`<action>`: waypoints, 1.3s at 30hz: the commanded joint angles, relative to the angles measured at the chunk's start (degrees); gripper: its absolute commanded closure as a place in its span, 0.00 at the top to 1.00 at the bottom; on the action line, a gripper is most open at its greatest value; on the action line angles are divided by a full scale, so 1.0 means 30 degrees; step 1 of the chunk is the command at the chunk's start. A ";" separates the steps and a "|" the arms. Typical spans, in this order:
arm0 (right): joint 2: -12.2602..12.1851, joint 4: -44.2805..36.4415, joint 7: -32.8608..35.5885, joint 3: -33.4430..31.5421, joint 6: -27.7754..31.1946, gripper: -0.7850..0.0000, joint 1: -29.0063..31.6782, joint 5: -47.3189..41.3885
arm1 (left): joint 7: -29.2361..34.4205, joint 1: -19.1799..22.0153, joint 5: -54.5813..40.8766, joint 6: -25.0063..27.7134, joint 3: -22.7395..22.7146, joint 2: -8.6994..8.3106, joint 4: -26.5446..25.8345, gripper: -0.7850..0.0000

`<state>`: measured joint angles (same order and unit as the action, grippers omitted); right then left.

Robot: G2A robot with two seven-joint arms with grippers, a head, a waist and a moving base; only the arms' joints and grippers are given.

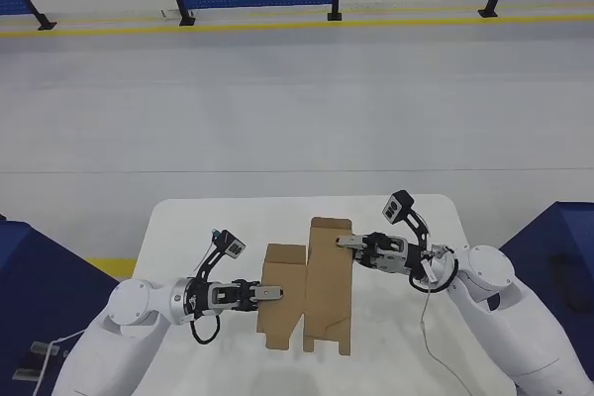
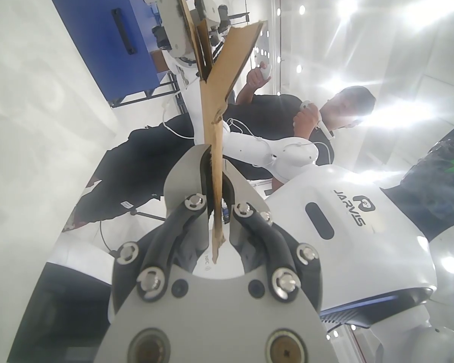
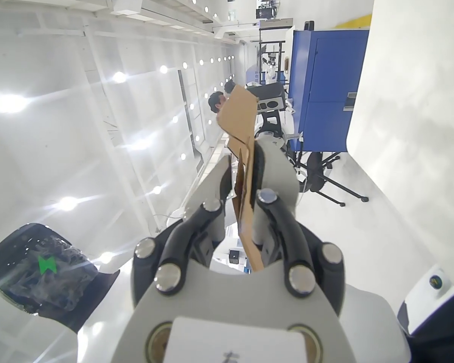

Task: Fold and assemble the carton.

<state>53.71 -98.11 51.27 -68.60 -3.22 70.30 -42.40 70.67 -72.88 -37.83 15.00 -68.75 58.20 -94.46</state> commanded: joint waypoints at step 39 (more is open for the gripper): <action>0.0251 -0.2563 -0.3978 -0.1260 0.1226 0.00 0.1934 0.4612 | -0.0480 -0.1092 0.3347 0.1884 0.0295 -0.0099 -0.4144 1.00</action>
<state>54.39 -105.65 39.45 -72.70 0.66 76.07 -28.77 68.89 -76.38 -27.78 20.86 -68.42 57.85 -106.82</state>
